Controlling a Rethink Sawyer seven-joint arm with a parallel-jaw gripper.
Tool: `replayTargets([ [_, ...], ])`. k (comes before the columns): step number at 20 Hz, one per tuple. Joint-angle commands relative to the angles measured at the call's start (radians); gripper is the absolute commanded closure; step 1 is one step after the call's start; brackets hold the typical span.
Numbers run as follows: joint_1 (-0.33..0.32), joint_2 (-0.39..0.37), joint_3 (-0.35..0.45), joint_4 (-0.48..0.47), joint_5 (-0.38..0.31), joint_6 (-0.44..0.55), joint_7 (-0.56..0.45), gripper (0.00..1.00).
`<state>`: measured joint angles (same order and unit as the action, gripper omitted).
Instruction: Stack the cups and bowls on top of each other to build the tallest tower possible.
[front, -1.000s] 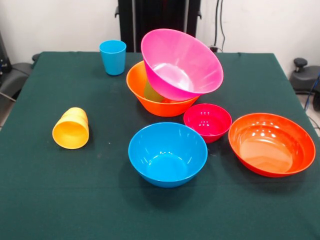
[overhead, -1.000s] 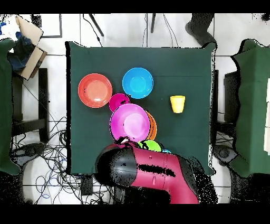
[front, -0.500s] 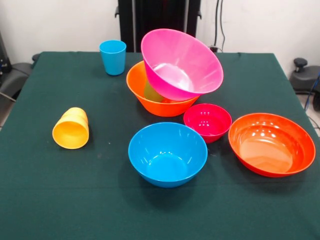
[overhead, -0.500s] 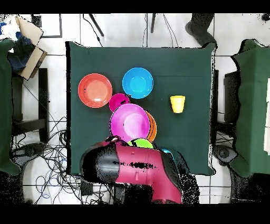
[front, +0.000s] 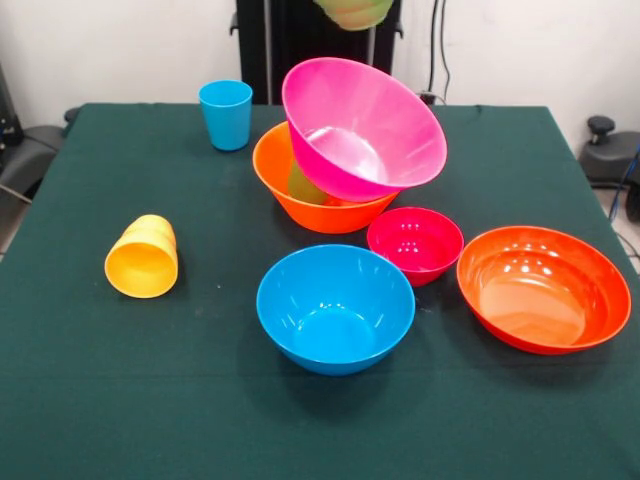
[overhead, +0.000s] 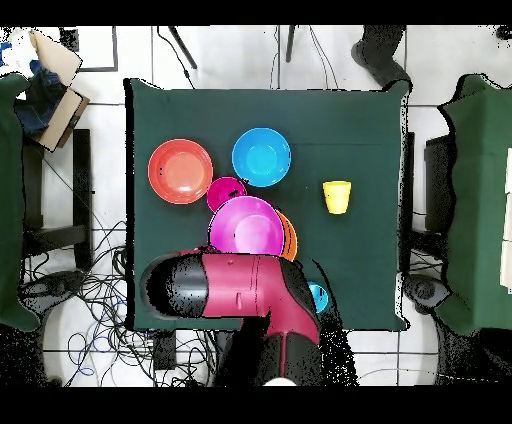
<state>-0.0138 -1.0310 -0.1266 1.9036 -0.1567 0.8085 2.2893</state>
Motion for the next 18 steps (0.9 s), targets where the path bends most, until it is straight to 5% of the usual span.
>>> replayTargets([
  [1, -0.011, 0.094, 0.013, -0.036, 0.019, -0.081, 0.156, 0.0],
  [3, -0.025, 0.091, 0.021, -0.018, 0.057, -0.063, 0.16, 0.0],
  [18, -0.096, 0.028, 0.018, 0.044, 0.044, -0.123, 0.047, 0.0],
])
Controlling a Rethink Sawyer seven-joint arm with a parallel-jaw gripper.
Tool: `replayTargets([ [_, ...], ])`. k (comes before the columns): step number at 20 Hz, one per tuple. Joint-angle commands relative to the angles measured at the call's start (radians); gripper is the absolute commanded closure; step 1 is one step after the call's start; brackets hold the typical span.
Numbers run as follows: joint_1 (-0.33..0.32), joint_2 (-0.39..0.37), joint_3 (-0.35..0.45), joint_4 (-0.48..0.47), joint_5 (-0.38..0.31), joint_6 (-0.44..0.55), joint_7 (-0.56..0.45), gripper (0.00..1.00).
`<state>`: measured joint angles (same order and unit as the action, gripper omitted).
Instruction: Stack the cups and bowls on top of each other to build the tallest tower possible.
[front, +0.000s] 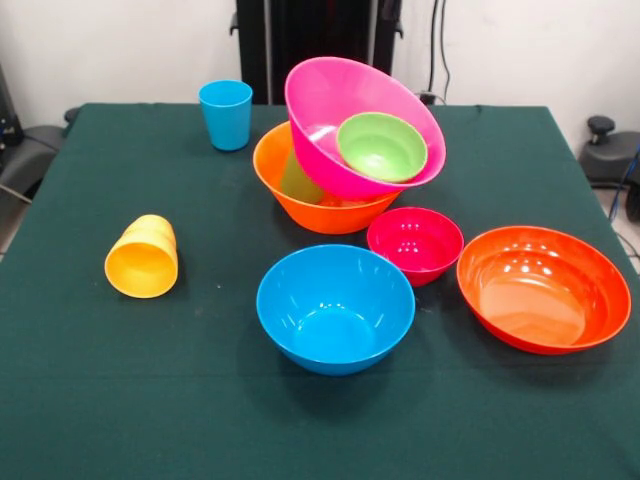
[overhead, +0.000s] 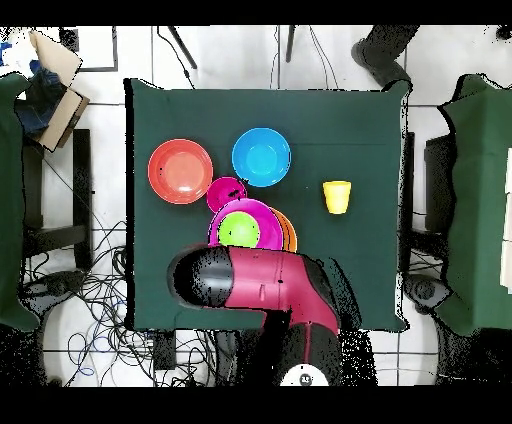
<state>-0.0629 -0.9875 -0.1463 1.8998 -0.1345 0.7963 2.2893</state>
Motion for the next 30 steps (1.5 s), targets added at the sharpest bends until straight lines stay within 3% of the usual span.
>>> replayTargets([
  [1, -0.054, -0.02, 0.04, 0.055, 0.025, -0.114, 0.04, 0.0],
  [5, -0.157, -0.036, 0.093, 0.155, 0.069, -0.228, -0.047, 0.0],
  [9, -0.397, -0.051, 0.234, 0.306, 0.065, -0.416, -0.238, 0.0],
  [10, -0.492, -0.047, 0.294, 0.347, 0.049, -0.466, -0.292, 0.0],
  [12, -0.62, -0.031, 0.372, 0.374, -0.016, -0.51, -0.332, 0.0],
  [16, -0.803, -0.013, 0.478, 0.396, -0.144, -0.537, -0.357, 0.0],
  [18, -0.86, -0.001, 0.515, 0.391, -0.197, -0.536, -0.351, 0.0],
  [23, -0.916, 0.08, 0.545, 0.335, -0.332, -0.565, -0.294, 0.0],
  [30, -0.834, 0.124, 0.493, 0.264, -0.45, -0.583, -0.152, 0.0],
])
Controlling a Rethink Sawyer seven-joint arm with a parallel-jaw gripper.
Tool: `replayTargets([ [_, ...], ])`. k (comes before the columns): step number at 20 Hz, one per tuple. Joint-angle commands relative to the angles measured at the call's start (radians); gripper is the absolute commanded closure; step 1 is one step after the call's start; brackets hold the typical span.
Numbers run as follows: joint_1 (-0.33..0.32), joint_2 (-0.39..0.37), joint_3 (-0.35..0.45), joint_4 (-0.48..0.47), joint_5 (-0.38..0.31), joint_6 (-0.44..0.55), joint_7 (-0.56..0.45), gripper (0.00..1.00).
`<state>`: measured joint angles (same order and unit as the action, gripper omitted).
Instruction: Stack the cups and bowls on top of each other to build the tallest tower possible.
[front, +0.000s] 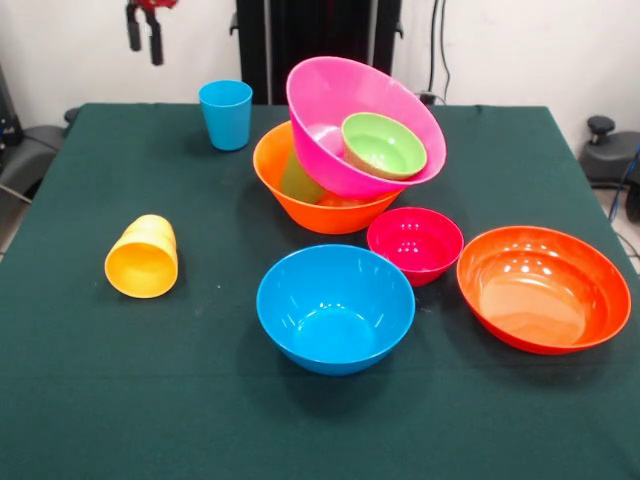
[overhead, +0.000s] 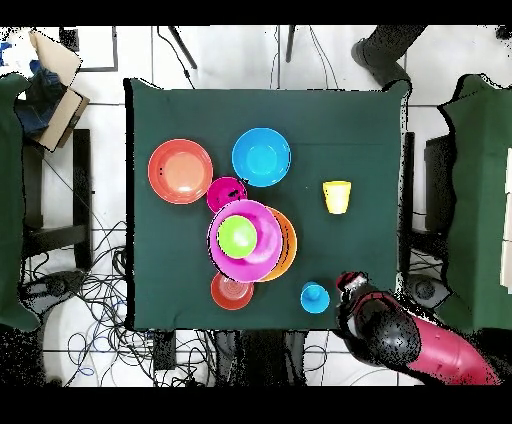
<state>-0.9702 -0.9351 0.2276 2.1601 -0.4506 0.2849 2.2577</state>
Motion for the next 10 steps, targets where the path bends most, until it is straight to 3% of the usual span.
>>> replayTargets([
  [1, 0.075, 0.074, 0.121, 0.002, -0.14, -0.07, -0.113, 0.0],
  [10, 0.05, 0.11, 0.137, 0.008, -0.212, -0.1, -0.086, 0.0],
])
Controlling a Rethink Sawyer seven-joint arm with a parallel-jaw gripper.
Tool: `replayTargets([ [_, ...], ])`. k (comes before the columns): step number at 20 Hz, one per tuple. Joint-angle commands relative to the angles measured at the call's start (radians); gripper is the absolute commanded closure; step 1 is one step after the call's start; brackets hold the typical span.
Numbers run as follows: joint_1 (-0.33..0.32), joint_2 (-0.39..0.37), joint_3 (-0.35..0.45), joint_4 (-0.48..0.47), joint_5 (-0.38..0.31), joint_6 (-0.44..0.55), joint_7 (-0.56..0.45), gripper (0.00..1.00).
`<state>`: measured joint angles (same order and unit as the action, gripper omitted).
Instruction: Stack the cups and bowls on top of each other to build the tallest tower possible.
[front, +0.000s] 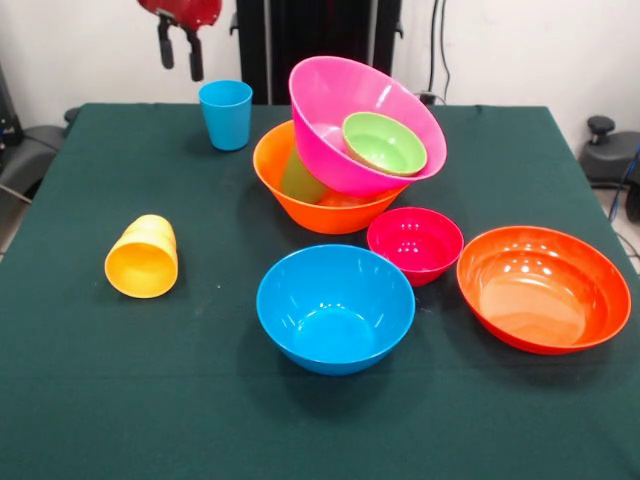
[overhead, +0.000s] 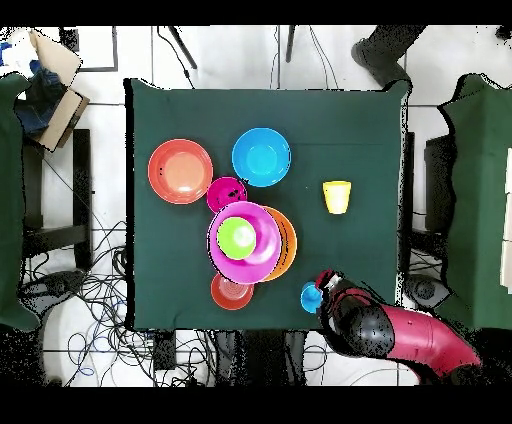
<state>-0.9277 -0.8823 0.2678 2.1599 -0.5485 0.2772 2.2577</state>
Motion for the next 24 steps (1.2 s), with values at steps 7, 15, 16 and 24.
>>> replayTargets([
  [7, 0.056, 0.117, 0.005, -0.01, -0.218, -0.199, -0.024, 0.0],
  [15, 0.17, 0.19, -0.129, -0.047, -0.267, -0.325, 0.043, 0.0],
  [16, 0.181, 0.207, -0.147, -0.054, -0.27, -0.348, 0.048, 0.0],
  [24, 0.204, 0.266, -0.214, -0.063, -0.284, -0.442, 0.038, 0.0],
])
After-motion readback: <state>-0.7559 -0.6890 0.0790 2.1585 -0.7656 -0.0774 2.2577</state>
